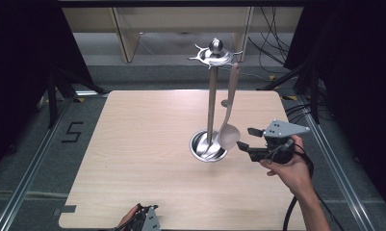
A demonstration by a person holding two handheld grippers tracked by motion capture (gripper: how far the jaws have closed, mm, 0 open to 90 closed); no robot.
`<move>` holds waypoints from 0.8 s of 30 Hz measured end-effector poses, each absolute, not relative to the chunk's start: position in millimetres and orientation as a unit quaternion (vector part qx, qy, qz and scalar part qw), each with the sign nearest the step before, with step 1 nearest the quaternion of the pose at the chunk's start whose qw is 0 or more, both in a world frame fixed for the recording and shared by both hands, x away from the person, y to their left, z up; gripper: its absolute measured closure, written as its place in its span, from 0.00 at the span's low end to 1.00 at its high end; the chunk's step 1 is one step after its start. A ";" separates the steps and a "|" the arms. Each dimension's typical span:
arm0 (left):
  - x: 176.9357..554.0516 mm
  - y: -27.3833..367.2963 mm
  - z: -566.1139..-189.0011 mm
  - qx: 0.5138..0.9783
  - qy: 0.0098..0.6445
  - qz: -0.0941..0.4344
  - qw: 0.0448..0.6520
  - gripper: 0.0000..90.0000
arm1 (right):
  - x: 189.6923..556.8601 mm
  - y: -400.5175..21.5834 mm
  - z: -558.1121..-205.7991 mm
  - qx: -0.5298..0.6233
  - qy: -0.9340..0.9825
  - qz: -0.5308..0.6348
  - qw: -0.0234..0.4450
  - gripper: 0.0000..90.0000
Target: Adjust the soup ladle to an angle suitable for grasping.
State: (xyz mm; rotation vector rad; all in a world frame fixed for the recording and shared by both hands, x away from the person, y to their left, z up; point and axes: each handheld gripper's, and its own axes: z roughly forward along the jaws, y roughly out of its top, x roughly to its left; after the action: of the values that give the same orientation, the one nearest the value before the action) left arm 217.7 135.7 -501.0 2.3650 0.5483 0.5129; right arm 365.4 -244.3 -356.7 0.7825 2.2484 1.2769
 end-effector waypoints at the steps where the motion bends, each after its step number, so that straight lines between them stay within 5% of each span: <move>1: 217.9 135.8 -501.3 0.901 0.210 0.192 0.326 0.17 | 365.8 -245.6 -358.0 0.279 0.812 0.462 0.223 0.45; 24: 219.6 134.3 -499.6 0.900 0.211 0.186 0.333 0.17 | 351.7 -260.9 -393.1 0.320 0.820 0.438 0.184 0.40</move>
State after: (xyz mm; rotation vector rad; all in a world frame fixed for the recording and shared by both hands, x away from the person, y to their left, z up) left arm 219.6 134.3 -499.6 2.3497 0.5514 0.4846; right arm 351.7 -260.9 -393.1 0.9014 2.3128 1.2350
